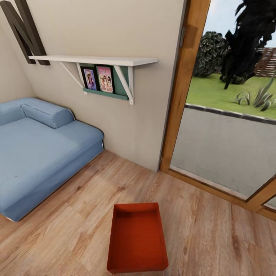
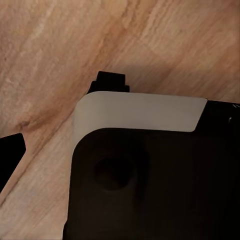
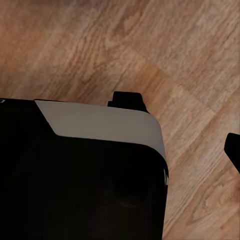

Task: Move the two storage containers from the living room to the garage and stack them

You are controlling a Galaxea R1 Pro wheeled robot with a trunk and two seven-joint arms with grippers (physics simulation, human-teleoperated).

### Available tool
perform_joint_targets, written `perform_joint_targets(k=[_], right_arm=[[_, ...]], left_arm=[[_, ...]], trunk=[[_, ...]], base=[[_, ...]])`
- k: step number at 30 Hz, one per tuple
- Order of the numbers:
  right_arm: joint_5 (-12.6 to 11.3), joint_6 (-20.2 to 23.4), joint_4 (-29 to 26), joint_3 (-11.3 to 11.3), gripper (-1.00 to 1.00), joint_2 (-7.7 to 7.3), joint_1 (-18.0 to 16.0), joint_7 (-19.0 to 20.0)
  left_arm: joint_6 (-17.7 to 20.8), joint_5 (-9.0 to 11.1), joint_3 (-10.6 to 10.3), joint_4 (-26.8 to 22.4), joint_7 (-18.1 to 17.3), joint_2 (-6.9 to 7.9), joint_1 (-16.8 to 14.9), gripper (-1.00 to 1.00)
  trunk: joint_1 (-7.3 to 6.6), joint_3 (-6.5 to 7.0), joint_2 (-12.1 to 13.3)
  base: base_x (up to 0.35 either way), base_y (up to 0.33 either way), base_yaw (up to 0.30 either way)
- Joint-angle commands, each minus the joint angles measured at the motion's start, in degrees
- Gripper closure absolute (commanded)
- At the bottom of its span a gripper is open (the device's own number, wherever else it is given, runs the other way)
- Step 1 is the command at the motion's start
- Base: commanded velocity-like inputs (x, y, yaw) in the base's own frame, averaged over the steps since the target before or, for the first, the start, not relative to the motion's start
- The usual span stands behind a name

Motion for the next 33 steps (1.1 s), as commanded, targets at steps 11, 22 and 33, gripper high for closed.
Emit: perform_joint_targets(k=[11,22,33], right_arm=[[-0.57,-0.2,0.04,0.49,-1.0,0.01,-0.03,-0.19],[-0.57,-0.2,0.04,0.49,-1.0,0.01,-0.03,-0.19],[-0.57,-0.2,0.04,0.49,-1.0,0.01,-0.03,-0.19]], left_arm=[[0.24,0.56,0.12,-0.08,-0.06,0.02,0.0,-1.0],[0.25,0.56,0.12,-0.07,-0.06,0.02,0.0,-1.0],[0.24,0.56,0.12,-0.08,-0.06,0.02,0.0,-1.0]], trunk=[[-0.01,-1.04,-0.02],[-0.01,-2.04,-0.02],[-0.01,-3.04,-0.02]], base=[[0.0,0.0,0.0],[0.0,0.0,0.0],[0.0,0.0,0.0]])
